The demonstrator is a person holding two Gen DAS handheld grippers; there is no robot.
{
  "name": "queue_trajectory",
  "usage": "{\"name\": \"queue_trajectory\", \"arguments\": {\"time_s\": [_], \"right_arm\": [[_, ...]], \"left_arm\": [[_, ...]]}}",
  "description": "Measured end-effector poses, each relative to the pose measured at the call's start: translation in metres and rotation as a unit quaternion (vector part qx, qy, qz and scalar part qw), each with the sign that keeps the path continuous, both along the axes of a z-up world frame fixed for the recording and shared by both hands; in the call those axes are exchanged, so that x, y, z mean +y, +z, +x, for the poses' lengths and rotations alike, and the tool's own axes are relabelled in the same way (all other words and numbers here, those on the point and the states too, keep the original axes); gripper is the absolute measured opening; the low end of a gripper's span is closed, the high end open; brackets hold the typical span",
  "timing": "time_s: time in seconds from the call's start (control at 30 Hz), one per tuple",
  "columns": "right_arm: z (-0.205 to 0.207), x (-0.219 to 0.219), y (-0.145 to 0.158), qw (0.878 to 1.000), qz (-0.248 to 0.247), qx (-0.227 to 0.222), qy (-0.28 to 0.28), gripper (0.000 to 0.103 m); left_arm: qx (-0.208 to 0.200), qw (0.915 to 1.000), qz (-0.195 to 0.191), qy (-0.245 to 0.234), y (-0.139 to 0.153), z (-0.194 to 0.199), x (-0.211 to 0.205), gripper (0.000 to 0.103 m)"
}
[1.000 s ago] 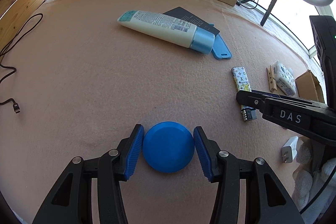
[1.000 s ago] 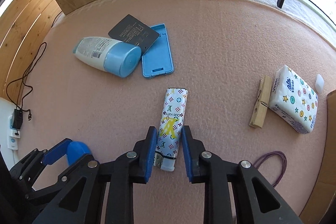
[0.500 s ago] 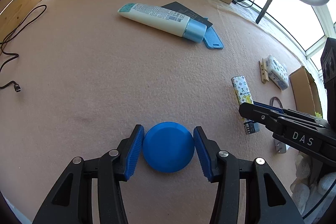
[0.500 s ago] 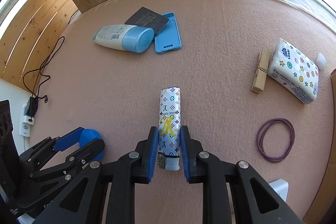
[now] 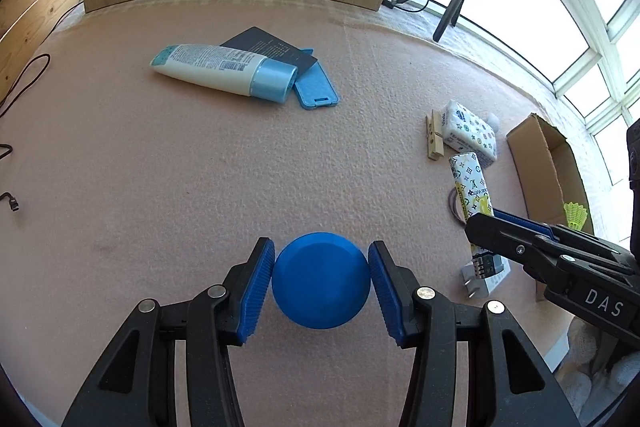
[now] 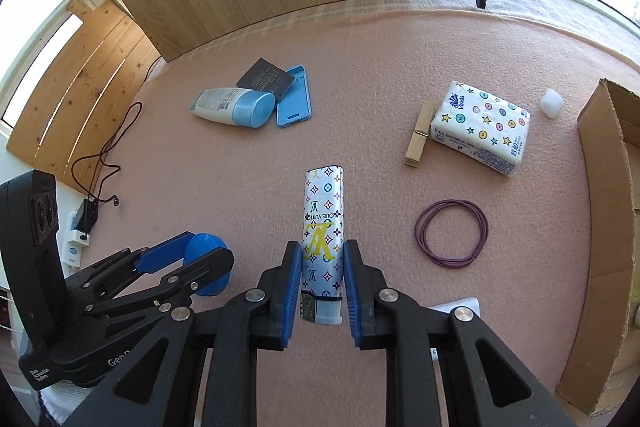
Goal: Organize objects
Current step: 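Carry the lid with left gripper into the box while right drops the tube there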
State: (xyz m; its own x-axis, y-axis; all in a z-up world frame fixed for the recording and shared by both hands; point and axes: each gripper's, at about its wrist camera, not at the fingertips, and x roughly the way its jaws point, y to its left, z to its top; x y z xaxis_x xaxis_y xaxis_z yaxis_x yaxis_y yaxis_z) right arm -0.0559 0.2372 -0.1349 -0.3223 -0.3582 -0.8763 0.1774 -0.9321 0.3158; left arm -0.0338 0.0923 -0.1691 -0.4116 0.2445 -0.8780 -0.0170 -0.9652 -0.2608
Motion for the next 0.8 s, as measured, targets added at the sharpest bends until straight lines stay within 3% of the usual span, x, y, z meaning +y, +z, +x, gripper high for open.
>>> {"name": "queue_trajectory", "arguments": {"time_s": [0.33,0.8], "right_arm": [[0.026,0.085,0.034,0.997,-0.011,0.03,-0.063,0.019],[0.063,0.193,0.04,0.988,0.009,0.037,-0.15,0.019]], "left_arm": [[0.035,0.9971,0.008,-0.067,0.037,-0.023,0.082,0.052],[0.059,0.9839,0.023,-0.167,0.063,-0.051,0.226,0.052]]}}
